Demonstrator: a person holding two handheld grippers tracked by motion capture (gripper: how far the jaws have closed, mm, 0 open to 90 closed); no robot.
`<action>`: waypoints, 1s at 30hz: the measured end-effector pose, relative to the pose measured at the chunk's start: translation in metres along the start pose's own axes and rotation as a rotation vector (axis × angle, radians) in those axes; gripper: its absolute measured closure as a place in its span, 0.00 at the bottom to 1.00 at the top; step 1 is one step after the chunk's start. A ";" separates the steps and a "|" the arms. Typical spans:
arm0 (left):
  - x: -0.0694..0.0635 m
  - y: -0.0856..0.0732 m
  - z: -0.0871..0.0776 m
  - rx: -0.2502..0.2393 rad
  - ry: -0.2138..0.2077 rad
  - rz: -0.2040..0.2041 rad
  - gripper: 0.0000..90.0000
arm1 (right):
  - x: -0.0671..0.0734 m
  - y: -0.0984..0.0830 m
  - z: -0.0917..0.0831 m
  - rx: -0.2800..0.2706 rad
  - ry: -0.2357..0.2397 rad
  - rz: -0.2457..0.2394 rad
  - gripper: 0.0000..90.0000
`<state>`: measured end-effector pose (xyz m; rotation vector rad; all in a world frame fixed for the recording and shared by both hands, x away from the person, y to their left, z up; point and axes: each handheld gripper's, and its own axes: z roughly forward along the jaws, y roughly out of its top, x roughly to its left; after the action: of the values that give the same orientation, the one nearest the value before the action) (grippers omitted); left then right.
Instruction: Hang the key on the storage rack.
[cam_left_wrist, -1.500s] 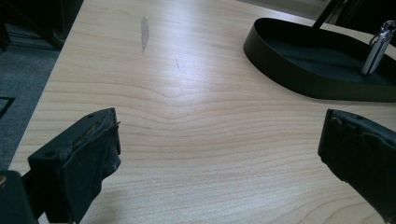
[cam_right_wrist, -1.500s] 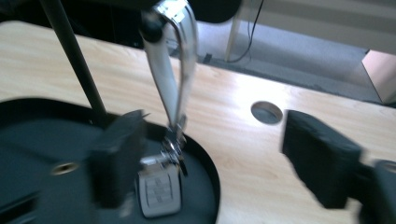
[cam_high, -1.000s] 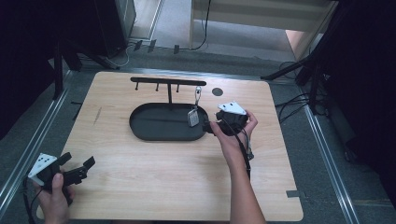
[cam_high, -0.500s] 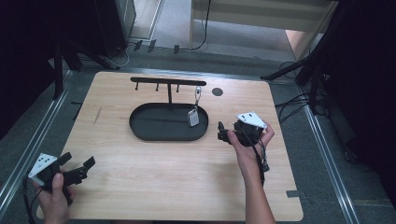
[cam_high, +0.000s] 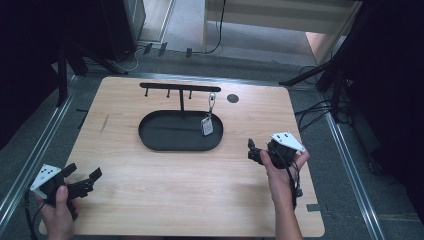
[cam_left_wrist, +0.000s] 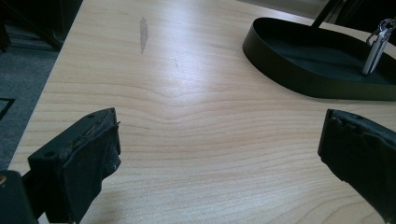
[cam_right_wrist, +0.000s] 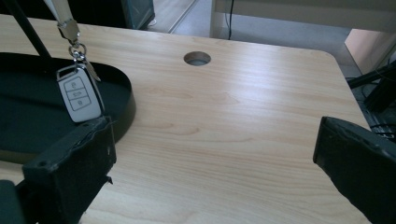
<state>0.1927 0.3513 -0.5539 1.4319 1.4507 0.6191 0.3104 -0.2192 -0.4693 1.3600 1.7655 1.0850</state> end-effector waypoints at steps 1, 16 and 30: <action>0.000 0.000 0.000 0.001 -0.001 0.000 0.00 | -0.002 -0.002 -0.002 0.002 -0.003 0.003 0.00; 0.000 0.000 0.000 0.000 -0.001 0.000 0.00 | -0.042 -0.035 -0.022 0.015 -0.060 0.051 0.00; 0.000 0.000 -0.001 -0.007 0.001 -0.002 0.00 | -0.075 -0.071 -0.039 0.056 -0.115 0.081 0.00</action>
<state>0.1918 0.3515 -0.5539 1.4248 1.4495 0.6227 0.2647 -0.3090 -0.5142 1.5090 1.6816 0.9855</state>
